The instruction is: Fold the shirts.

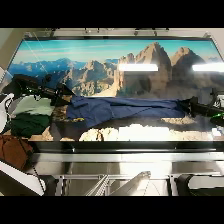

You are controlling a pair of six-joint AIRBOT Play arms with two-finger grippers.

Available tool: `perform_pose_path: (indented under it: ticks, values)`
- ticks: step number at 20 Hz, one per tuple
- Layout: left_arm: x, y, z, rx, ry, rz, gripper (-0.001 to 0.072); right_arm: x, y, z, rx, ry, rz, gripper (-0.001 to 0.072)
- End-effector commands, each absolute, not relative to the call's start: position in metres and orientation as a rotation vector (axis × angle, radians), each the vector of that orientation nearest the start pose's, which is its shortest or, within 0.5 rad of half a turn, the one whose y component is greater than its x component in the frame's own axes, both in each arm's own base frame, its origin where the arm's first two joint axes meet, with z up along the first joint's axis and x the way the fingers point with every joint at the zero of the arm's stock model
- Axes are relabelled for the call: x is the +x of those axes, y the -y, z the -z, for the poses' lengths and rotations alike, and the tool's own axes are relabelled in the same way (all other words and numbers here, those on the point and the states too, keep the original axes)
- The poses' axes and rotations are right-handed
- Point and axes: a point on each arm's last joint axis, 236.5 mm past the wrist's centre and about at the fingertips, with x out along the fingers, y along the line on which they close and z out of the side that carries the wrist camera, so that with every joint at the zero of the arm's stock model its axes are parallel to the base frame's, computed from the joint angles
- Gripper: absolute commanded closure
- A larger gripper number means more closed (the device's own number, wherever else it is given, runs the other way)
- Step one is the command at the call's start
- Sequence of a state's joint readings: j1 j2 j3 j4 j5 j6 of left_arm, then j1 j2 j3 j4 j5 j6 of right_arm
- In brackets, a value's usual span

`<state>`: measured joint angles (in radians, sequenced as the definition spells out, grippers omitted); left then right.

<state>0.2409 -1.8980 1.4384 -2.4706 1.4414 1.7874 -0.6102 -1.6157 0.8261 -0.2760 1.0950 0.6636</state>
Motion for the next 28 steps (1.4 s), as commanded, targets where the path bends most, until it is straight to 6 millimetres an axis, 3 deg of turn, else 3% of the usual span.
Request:
perform_pose_path:
  ticks: [1,2,3,5,6,7,9,10,11,12,14,15,19,20,22,23,24,26,28]
  values:
    - [0.433,0.093,0.048,-1.003,-1.518,0.575,-0.0003,0.399,0.031,0.067,1.046,-0.914,-0.382,0.0472]
    - [0.431,0.094,0.036,-1.004,-1.513,0.608,-0.0003,0.395,0.032,0.06,1.053,-0.924,-0.404,0.0357]
    - [0.43,0.092,0.022,-0.987,-1.507,0.638,-0.0003,0.392,0.039,0.055,1.059,-0.944,-0.407,0.0196]
    - [0.429,0.087,-0.011,-0.935,-1.466,0.684,-0.0003,0.383,0.064,0.049,1.049,-1.016,-0.353,0.0175]
    - [0.431,0.083,-0.028,-0.906,-1.433,0.696,-0.0003,0.379,0.079,0.05,1.027,-1.061,-0.308,0.0142]
    - [0.435,0.079,-0.046,-0.873,-1.389,0.702,-0.0003,0.375,0.091,0.053,0.99,-1.105,-0.264,0.0063]
    - [0.439,0.074,-0.077,-0.818,-1.307,0.699,-0.0002,0.373,0.096,0.055,0.918,-1.147,-0.255,0.006]
    - [0.439,0.074,-0.088,-0.8,-1.278,0.697,-0.0001,0.376,0.093,0.058,0.907,-1.15,-0.253,0.0006]
    - [0.439,0.075,-0.096,-0.786,-1.254,0.694,0.0003,0.379,0.088,0.063,0.9,-1.159,-0.257,0.0005]
    - [0.437,0.079,-0.104,-0.769,-1.24,0.7,0.0126,0.381,0.08,0.068,0.896,-1.175,-0.269,0.0005]
    - [0.433,0.087,-0.112,-0.747,-1.233,0.718,0.0575,0.384,0.058,0.082,0.899,-1.228,-0.303,0.0006]
    - [0.432,0.093,-0.113,-0.736,-1.236,0.73,0.0691,0.384,0.047,0.09,0.903,-1.258,-0.317,0.0006]
    - [0.417,0.129,-0.113,-0.685,-1.294,0.813,0.0691,0.382,0.01,0.113,0.932,-1.358,-0.358,0.0018]
    - [0.414,0.139,-0.113,-0.671,-1.302,0.83,0.0691,0.382,0.003,0.116,0.934,-1.371,-0.372,0.0061]
    - [0.411,0.158,-0.112,-0.644,-1.31,0.858,0.0691,0.385,-0.007,0.115,0.935,-1.371,-0.393,0.0303]
    - [0.412,0.171,-0.11,-0.632,-1.307,0.869,0.0692,0.386,-0.01,0.113,0.942,-1.367,-0.4,0.0531]
    - [0.415,0.183,-0.105,-0.625,-1.307,0.875,0.0692,0.387,-0.011,0.111,0.947,-1.361,-0.407,0.0689]
    - [0.412,0.213,-0.089,-0.605,-1.341,0.905,0.0692,0.385,-0.004,0.106,0.916,-1.356,-0.397,0.0691]
    - [0.403,0.247,-0.056,-0.538,-1.418,0.918,0.0692,0.38,0.016,0.098,0.845,-1.347,-0.363,0.0691]
